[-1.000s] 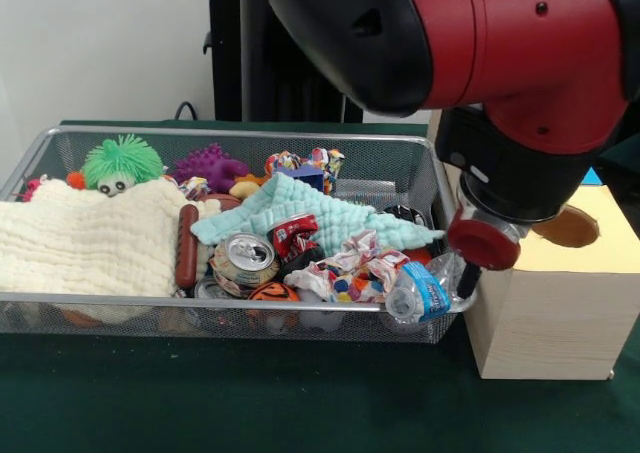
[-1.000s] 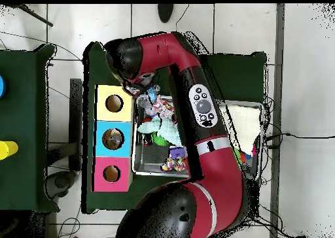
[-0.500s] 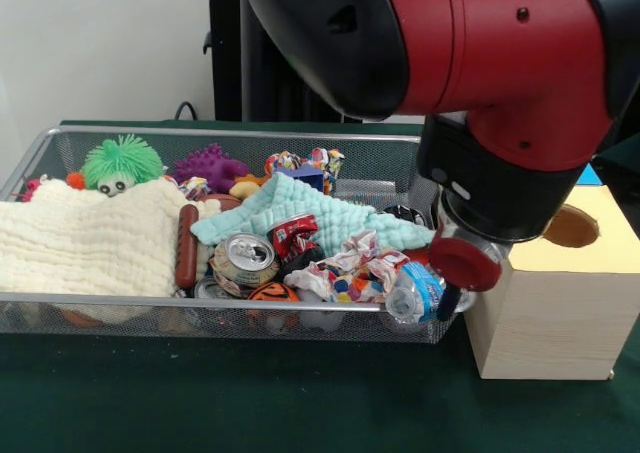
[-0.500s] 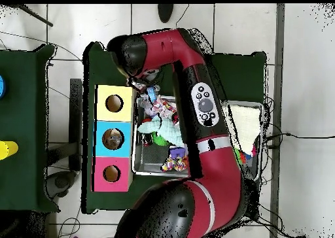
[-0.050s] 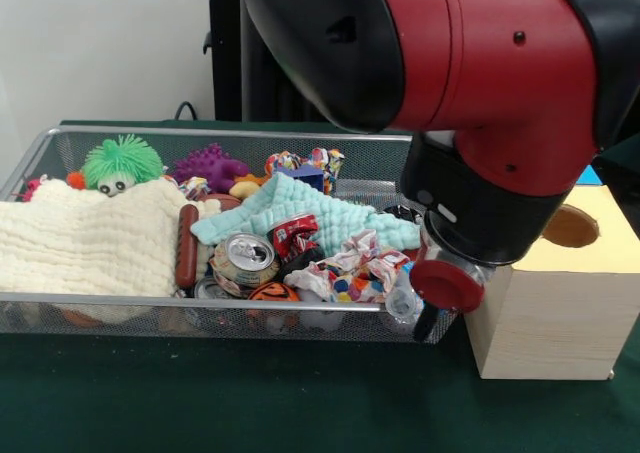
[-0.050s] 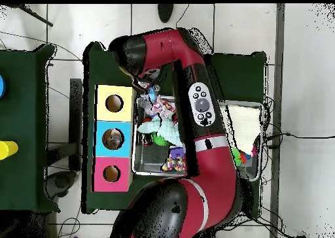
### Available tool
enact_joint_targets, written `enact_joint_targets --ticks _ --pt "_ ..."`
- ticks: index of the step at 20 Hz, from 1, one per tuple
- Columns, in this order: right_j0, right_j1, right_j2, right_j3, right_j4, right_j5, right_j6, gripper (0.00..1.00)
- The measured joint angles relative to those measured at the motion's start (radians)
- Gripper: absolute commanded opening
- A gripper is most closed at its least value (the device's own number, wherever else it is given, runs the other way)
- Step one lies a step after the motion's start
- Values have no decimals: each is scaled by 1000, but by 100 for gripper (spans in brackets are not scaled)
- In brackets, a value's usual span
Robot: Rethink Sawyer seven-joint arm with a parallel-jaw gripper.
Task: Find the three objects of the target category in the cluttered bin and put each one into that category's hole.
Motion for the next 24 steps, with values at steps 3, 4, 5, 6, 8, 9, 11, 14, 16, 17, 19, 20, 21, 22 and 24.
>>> enact_joint_targets --ticks 3,4,5,6,8,9,11,14,16,17,19,20,21,22,24 --pt "8 5 -14 -1 -11 14 -26 100" --pt "9 5 -15 -1 -11 17 -29 100" --pt "13 5 -20 -6 -12 28 -37 100" --pt "17 5 -25 -11 -13 39 -44 100" --pt "23 7 -32 -20 -14 58 -48 100" --pt "24 7 -33 -22 -14 61 -48 100" --pt "30 9 -40 -28 -15 79 -49 100" --pt "35 12 -50 -33 -17 95 -49 100" --pt "38 13 -56 -35 -18 98 -49 100" --pt "38 13 -57 -35 -18 99 -49 100" --pt "41 13 -64 -40 -19 99 -49 100" --pt "41 13 -66 -41 -19 99 -49 100" --pt "43 13 -73 -46 -20 100 -50 100" --pt "44 13 -75 -47 -20 100 -50 100" --pt "44 13 -79 -50 -20 102 -50 100"
